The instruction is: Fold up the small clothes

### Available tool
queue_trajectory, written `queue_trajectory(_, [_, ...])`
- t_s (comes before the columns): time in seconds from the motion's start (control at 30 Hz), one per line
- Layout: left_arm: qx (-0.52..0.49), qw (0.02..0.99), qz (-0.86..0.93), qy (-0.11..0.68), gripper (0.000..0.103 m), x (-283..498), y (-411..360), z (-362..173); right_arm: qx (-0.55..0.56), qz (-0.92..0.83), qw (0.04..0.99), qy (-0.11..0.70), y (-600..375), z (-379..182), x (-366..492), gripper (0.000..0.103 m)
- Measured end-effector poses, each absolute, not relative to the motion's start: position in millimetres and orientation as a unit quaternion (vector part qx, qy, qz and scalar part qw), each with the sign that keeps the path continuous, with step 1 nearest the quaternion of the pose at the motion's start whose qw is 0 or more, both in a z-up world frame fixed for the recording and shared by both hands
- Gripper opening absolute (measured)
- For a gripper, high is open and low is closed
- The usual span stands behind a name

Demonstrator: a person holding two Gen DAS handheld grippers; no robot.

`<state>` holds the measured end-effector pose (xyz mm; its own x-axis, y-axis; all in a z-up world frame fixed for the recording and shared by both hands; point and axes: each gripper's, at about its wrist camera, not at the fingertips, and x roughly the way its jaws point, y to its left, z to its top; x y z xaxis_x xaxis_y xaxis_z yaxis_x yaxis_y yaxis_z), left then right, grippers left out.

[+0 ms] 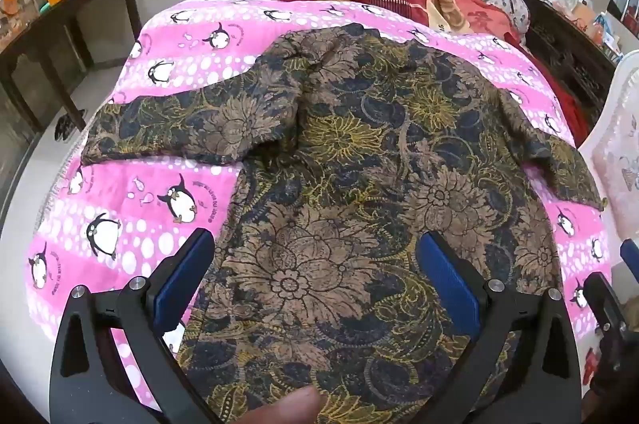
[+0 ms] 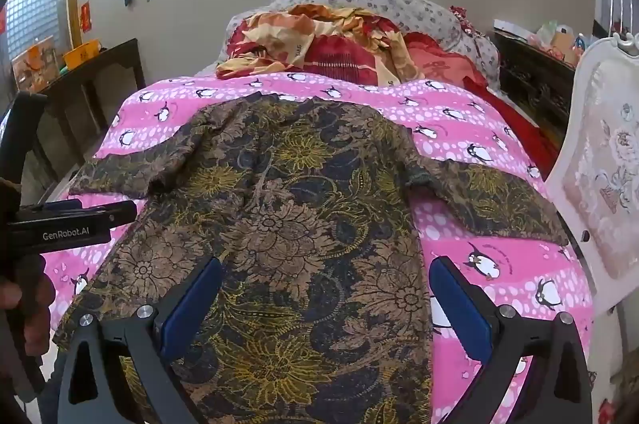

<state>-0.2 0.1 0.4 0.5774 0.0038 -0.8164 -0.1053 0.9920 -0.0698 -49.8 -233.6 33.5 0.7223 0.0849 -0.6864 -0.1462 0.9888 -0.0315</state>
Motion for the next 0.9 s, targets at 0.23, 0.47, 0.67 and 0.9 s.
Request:
queue_trajectory(0.23, [-0.049, 0.892, 0.032, 0.448, 0.103, -9, -8, 5, -0.041, 0.060, 0.927, 0.367, -232, 33, -49, 0.103])
queue_trajectory(0.47, [-0.045, 0.896, 0.030, 0.441, 0.103, -17, 2, 5, -0.052, 0.046, 0.921, 0.384, -216, 31, -44, 0.103])
queue_trajectory(0.67, [-0.052, 0.897, 0.040, 0.437, 0.103, -39, 11, 6, -0.025, 0.025, 0.923, 0.382, -226, 29, -57, 0.103])
queue_trajectory(0.9, [-0.052, 0.901, 0.045, 0.428, 0.103, -62, 11, 14, -0.026, 0.013, 0.930, 0.366, -225, 37, -74, 0.103])
